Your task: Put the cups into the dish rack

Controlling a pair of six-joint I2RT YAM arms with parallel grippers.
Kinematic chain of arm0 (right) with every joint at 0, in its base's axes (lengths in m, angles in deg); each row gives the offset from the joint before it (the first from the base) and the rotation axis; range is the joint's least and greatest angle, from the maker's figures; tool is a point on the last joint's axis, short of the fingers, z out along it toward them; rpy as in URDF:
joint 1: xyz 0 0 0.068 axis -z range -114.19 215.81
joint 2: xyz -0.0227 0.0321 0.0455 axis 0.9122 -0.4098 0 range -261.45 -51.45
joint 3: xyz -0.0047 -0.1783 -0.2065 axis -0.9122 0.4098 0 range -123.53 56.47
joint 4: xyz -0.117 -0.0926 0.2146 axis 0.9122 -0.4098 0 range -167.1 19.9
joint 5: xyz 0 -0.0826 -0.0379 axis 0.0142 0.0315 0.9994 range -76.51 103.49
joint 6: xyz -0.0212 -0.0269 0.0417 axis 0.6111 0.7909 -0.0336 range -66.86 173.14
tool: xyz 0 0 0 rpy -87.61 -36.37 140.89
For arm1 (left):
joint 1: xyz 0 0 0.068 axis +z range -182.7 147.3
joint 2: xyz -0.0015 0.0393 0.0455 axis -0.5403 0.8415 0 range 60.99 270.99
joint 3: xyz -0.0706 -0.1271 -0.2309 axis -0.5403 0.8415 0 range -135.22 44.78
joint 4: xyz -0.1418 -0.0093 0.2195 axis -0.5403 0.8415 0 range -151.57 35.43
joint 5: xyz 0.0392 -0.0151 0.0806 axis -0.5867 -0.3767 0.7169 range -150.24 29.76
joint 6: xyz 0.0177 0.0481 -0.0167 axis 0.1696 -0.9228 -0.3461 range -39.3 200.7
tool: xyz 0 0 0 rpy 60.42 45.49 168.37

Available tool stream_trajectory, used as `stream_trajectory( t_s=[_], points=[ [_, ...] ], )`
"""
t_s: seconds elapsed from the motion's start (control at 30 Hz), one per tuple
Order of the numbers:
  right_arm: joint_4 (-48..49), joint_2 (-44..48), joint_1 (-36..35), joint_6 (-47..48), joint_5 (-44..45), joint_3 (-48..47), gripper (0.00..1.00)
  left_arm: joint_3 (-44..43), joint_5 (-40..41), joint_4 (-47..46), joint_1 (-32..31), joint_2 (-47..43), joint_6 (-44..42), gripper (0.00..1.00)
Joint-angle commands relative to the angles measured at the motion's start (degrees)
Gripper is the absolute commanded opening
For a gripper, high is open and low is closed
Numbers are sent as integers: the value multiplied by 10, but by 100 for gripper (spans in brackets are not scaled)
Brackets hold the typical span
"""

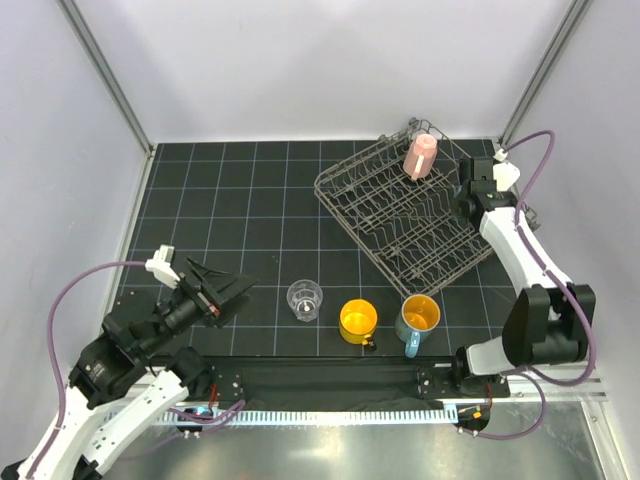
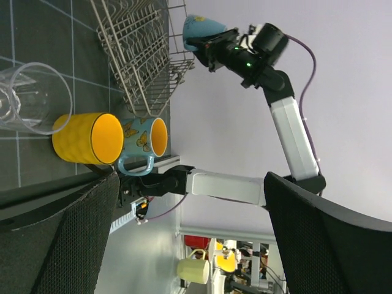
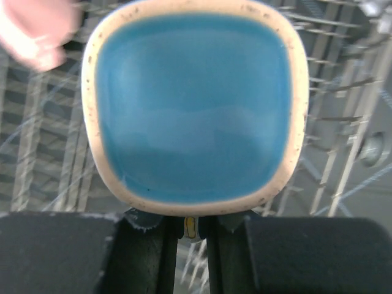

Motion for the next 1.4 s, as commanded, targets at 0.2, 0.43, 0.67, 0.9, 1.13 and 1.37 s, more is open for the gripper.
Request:
stream_trajectory(
  t_s=[0.2,0.43,0.67,0.9,1.13,1.37],
  points=[
    [25,-101,24,-43,118,-37,4,-99,52,55,1,16,-125,97],
    [44,-171,24,-35,131,-74,4,-102,63,69,1,22,-152,97],
    [64,-217,41,-14,122,-105,4,-101,64,73,1,20,-158,98],
    [67,-254,45,-2,112,-129,4,-110,58,78,1,31,-161,97],
    [58,-274,45,1,99,-135,13,-120,45,105,1,23,-145,96],
    [43,-280,45,19,88,-134,54,-124,48,150,1,9,-112,98]
  ],
)
